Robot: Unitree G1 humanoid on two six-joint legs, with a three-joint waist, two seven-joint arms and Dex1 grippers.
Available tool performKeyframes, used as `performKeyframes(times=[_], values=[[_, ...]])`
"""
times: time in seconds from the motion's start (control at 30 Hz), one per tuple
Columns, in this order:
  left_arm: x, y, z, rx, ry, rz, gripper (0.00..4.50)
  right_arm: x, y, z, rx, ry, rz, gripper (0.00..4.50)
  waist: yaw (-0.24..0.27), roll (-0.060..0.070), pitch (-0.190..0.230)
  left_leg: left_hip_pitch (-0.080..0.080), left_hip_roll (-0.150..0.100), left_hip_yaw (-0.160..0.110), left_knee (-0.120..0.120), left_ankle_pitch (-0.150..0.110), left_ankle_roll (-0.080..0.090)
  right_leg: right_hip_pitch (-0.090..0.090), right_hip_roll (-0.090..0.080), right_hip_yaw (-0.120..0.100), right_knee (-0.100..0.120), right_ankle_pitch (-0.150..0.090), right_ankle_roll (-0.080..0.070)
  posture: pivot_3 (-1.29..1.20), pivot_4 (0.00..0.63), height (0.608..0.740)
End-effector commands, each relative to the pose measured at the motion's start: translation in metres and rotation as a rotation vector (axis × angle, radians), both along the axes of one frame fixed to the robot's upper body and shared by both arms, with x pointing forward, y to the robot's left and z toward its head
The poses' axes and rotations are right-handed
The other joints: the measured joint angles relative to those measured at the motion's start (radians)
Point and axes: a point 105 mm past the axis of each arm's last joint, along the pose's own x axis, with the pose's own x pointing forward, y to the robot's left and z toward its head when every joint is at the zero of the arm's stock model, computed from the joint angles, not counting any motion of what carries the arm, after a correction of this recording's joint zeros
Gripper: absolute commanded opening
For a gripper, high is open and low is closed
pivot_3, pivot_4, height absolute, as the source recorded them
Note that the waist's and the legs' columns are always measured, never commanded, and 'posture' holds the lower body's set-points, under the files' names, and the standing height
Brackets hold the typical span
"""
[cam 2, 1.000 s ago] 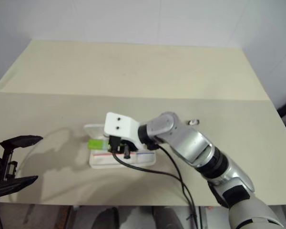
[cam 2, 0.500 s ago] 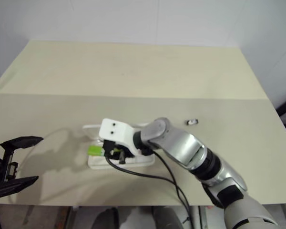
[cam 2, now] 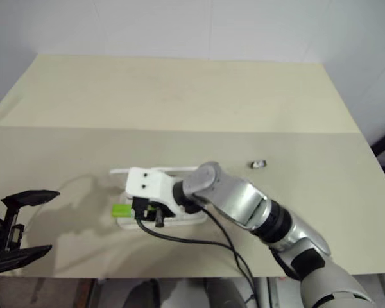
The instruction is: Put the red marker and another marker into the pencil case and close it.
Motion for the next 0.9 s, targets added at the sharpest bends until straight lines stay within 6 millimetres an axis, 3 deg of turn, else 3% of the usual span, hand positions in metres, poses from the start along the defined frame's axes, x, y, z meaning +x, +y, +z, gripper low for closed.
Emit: performKeyframes(times=[0.03, 0.47, 0.5, 0.77, 0.9], values=[[-0.0055, 0.0090, -0.0011, 0.013, 0.018, 0.038, 4.50, -0.0027, 0.0055, 0.0069, 0.013, -0.071, 0.069, 1.08, -0.003, 0.000, 0.000, 0.000, 0.000, 0.000, 0.000, 0.000, 0.000, 0.000, 0.000, 0.000, 0.000, 0.000, 0.000, 0.00, 0.150, 0.740], [-0.0088, 0.0054, -0.0007, 0.006, 0.018, 0.037, 4.50, -0.0027, 0.0080, 0.0014, -0.005, -0.103, 0.109, 1.08, -0.015, 0.000, 0.000, 0.000, 0.000, -0.002, -0.002, 0.001, -0.002, 0.000, 0.000, -0.002, 0.000, 0.000, 0.000, 0.00, 0.150, 0.740], [-0.0087, 0.0053, -0.0005, 0.006, 0.019, 0.037, 4.50, -0.0023, 0.0079, 0.0007, -0.008, -0.103, 0.107, 1.80, -0.016, 0.000, 0.000, 0.000, 0.000, -0.002, -0.002, 0.001, -0.002, 0.000, -0.001, -0.002, 0.000, 0.000, 0.000, 0.00, 0.150, 0.740], [-0.0078, 0.0052, -0.0002, 0.005, 0.022, 0.035, 4.50, -0.0029, 0.0071, -0.0021, -0.017, -0.100, 0.113, 4.48, -0.017, 0.000, 0.000, 0.000, 0.000, -0.002, -0.002, 0.001, -0.003, 0.000, -0.001, -0.003, 0.000, 0.000, -0.001, 0.00, 0.150, 0.740], [-0.0057, 0.0042, 0.0005, 0.004, 0.018, 0.033, 4.50, -0.0018, 0.0060, -0.0004, -0.017, -0.109, 0.113, 4.48, -0.017, 0.000, 0.000, 0.000, 0.000, -0.003, -0.002, 0.002, -0.003, 0.000, -0.001, -0.003, 0.000, 0.000, -0.001, 0.00, 0.150, 0.740]])
